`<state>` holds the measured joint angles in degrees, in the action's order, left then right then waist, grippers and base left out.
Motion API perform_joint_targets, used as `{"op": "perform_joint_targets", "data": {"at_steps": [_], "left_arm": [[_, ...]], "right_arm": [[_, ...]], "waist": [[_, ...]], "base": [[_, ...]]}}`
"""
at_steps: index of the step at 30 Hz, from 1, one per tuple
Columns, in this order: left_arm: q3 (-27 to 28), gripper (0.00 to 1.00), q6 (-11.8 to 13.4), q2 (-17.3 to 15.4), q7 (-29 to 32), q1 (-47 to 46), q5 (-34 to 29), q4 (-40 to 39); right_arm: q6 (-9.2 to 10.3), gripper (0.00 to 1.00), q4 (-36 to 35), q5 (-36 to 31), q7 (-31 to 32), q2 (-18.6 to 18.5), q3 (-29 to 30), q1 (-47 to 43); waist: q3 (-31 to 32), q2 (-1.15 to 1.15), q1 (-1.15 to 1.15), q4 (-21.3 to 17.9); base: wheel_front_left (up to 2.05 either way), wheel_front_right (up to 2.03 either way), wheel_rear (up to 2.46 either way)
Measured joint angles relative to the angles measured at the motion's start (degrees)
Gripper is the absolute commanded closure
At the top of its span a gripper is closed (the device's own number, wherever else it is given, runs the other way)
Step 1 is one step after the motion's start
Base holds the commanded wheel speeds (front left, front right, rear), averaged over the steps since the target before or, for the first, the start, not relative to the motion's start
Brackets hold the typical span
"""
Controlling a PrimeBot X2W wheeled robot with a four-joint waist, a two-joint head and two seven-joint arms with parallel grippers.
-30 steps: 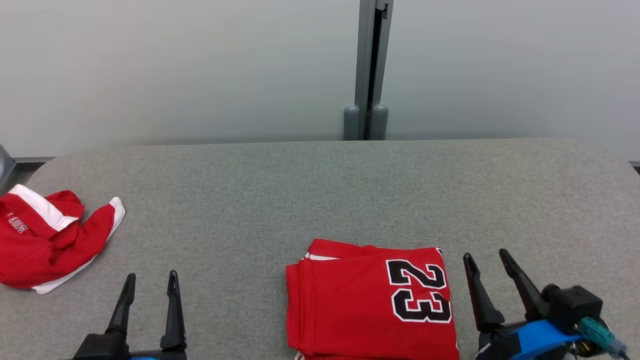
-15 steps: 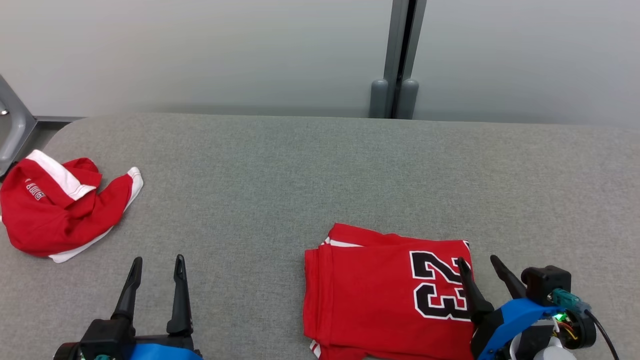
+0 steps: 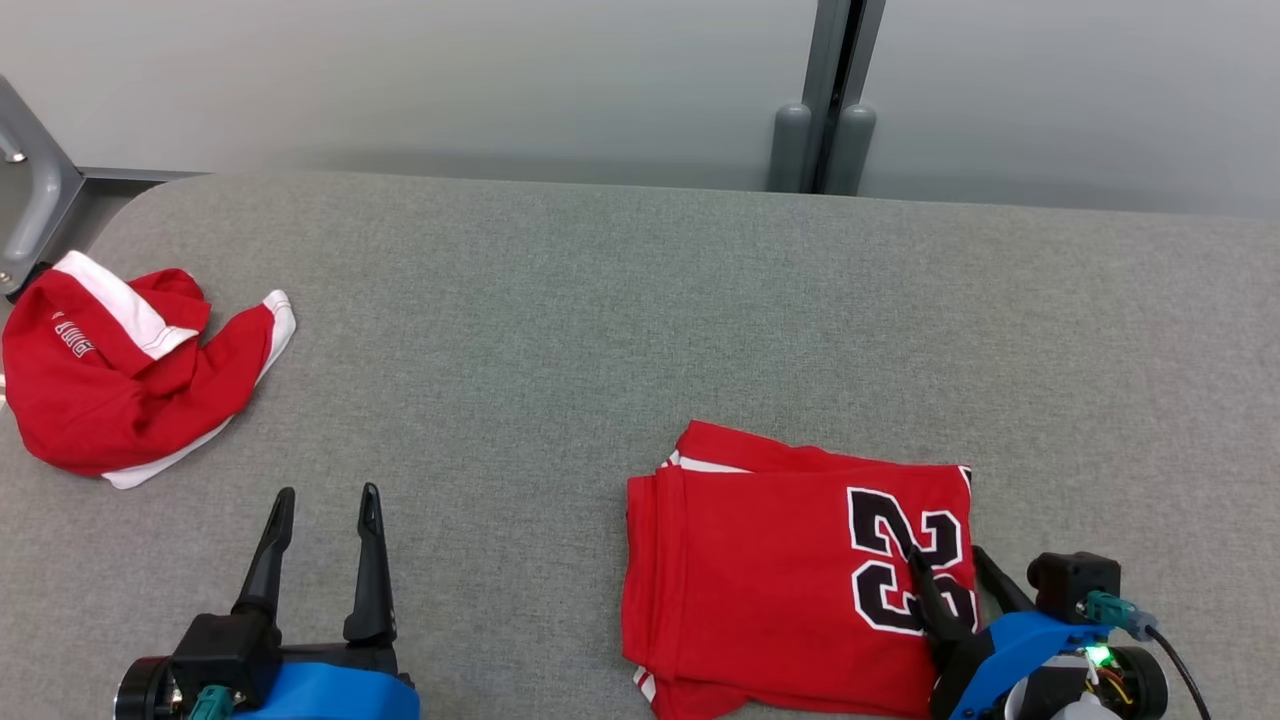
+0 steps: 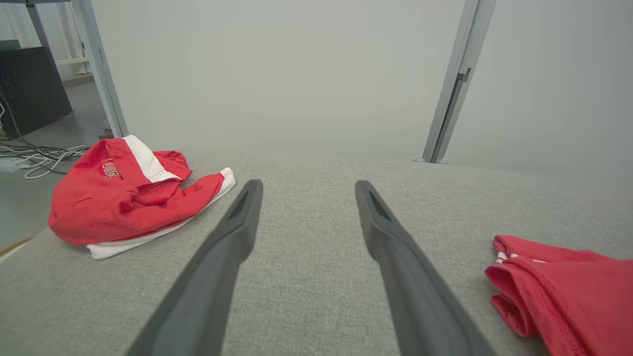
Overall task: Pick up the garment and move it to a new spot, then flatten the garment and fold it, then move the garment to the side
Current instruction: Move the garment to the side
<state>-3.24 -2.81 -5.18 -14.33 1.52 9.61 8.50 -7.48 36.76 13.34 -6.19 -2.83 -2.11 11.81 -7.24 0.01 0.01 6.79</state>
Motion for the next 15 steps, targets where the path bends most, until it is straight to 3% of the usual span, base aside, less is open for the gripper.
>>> {"op": "perform_joint_targets", "data": {"at_steps": [9, 10, 11, 15], "left_arm": [[-0.47, 0.00, 0.09, 0.00, -0.41, -0.76, 0.32, 0.79], [-0.52, 0.00, 0.09, 0.00, -0.43, -0.82, 0.41, 0.80], [-0.55, 0.00, 0.09, 0.00, -0.46, -0.85, 0.42, 0.81], [-0.70, 0.00, 0.24, 0.01, -0.48, -1.01, 0.52, 0.97]], "right_arm": [[0.07, 0.00, 3.59, 6.55, -3.25, -0.38, -5.68, 0.75], [0.07, 0.54, 3.81, 7.08, -3.78, -0.37, -6.16, 0.80], [0.07, 1.00, 4.11, 7.31, -4.12, -0.38, -6.57, 0.90], [-0.01, 1.00, 5.46, 7.71, -4.72, -0.21, -7.65, 1.80]], "waist": [[-0.48, 0.00, -0.01, 0.11], [-0.53, -0.01, -0.01, 0.10], [-0.58, 0.00, -0.01, 0.06], [-0.73, 0.00, -0.01, -0.02]], "base": [[0.00, 0.00, 0.00], [0.00, 0.00, 0.00], [0.00, 0.00, 0.00], [0.00, 0.00, 0.00]]}}
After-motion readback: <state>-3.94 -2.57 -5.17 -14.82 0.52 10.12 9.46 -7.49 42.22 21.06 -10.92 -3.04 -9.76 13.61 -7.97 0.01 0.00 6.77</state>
